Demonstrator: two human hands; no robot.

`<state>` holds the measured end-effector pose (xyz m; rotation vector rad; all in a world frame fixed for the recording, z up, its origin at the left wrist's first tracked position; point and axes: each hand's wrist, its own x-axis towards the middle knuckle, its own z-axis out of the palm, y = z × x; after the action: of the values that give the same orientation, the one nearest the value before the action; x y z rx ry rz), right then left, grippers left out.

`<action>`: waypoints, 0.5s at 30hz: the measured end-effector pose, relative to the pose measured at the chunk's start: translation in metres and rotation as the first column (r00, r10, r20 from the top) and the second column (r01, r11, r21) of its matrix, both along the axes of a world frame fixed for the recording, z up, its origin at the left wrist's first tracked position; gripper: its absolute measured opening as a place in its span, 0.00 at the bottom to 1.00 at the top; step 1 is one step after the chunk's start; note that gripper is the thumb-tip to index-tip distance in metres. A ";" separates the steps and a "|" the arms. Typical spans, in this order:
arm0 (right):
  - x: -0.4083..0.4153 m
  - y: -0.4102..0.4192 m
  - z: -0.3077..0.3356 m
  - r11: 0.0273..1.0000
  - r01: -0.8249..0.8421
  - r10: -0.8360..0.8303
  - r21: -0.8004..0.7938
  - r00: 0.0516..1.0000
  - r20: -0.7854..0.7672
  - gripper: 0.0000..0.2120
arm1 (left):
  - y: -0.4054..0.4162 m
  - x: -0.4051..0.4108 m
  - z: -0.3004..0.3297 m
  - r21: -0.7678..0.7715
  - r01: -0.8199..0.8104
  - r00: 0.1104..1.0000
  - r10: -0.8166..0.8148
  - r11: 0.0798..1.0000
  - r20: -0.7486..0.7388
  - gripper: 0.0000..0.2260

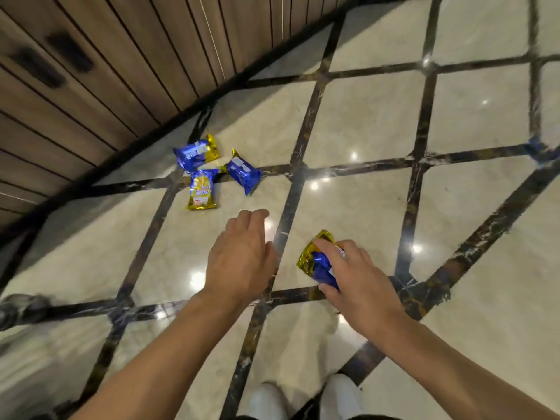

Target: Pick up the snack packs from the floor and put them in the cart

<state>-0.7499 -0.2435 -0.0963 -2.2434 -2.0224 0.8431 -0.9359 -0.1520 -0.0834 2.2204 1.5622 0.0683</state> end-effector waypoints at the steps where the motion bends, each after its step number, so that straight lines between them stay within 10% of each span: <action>1: 0.000 0.006 0.048 1.000 0.014 -0.014 0.016 1.000 -0.012 0.35 | 0.002 -0.001 0.043 0.001 -0.023 1.000 0.023 1.000 0.002 0.22; 9: 0.003 0.033 0.402 0.996 -0.031 0.033 0.082 0.999 -0.028 0.35 | 0.014 -0.013 0.405 0.044 -0.161 0.986 0.163 0.986 -0.047 0.21; 15: -0.004 0.073 0.521 0.978 -0.018 0.032 0.207 0.997 -0.064 0.35 | 0.024 -0.026 0.513 0.123 -0.184 0.974 0.198 0.975 -0.114 0.20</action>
<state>-0.7538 -0.1702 0.4248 -2.0566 -2.0094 0.6649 -0.9618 -0.1283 0.4298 2.1876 1.8813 0.0753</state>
